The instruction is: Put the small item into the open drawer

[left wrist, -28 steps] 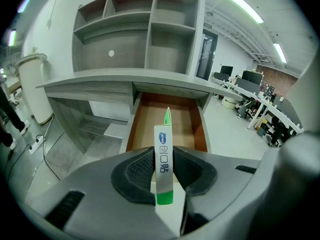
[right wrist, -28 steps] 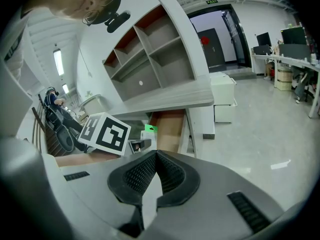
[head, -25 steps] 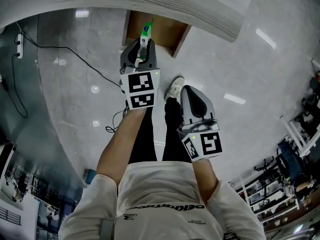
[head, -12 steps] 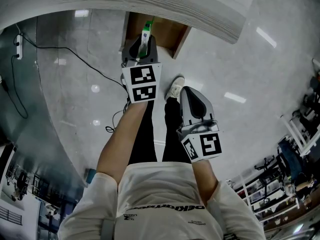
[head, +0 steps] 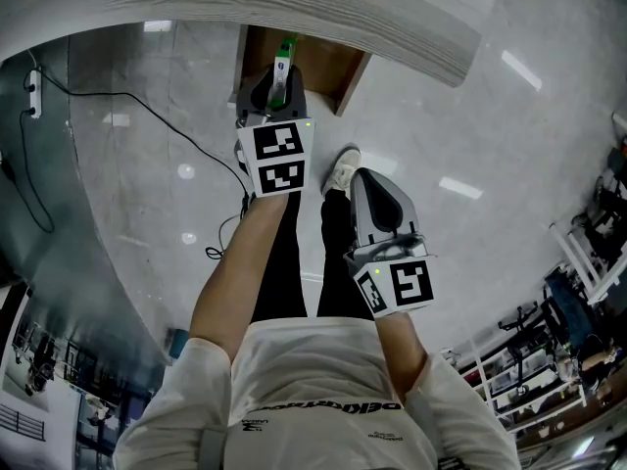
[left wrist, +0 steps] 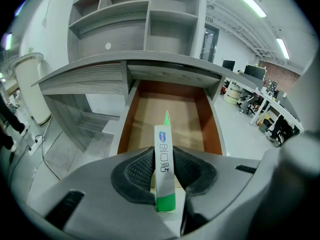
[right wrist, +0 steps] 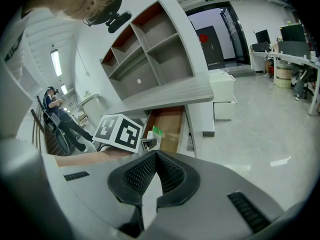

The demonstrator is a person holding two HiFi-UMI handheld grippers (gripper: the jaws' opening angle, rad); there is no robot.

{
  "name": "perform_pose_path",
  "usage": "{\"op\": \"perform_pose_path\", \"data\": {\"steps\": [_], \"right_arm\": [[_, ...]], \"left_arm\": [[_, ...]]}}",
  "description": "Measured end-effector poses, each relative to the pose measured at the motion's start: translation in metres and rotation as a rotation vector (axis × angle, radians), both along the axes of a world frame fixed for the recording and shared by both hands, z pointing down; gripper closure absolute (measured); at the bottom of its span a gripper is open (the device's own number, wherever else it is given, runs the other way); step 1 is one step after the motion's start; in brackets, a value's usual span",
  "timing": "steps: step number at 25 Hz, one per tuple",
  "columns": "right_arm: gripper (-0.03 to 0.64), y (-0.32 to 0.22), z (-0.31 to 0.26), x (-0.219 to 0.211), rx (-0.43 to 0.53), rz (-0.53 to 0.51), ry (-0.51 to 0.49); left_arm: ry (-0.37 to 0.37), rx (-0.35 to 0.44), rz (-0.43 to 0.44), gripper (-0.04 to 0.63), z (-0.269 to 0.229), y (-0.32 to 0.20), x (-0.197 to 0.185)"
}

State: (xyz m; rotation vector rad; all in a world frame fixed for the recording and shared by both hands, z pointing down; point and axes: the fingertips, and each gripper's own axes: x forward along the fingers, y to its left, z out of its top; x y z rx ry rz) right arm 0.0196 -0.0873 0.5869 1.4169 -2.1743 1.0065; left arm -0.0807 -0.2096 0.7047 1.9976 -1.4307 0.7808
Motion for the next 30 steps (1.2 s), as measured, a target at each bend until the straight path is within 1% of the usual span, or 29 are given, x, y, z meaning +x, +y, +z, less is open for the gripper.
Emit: {"op": "perform_pose_path", "data": {"steps": [7,10,12,15,23,30], "right_arm": [[0.586,0.000,0.001,0.001,-0.005,0.003,0.000],[0.586,0.000,0.002,0.003,-0.009,0.011,-0.007],[0.586,-0.001,0.000,0.003,-0.011,0.018,-0.018],[0.586,0.000,0.000,-0.001,-0.005,0.019,-0.022],[0.586,0.004,-0.005,0.002,0.002,0.044,-0.034],[0.586,0.008,-0.016,0.004,0.030,0.041,-0.029]], "left_arm": [[-0.023,-0.012,0.004,0.494,0.002,-0.001,0.000],[-0.018,-0.014,0.000,0.494,0.003,-0.002,0.001],[-0.009,-0.016,-0.003,0.472,0.002,-0.002,0.003],[-0.009,-0.017,-0.002,0.462,0.003,-0.001,0.000],[-0.018,0.008,0.000,0.460,-0.006,-0.002,-0.002],[-0.015,0.024,-0.006,0.460,-0.023,0.005,-0.003]]}}
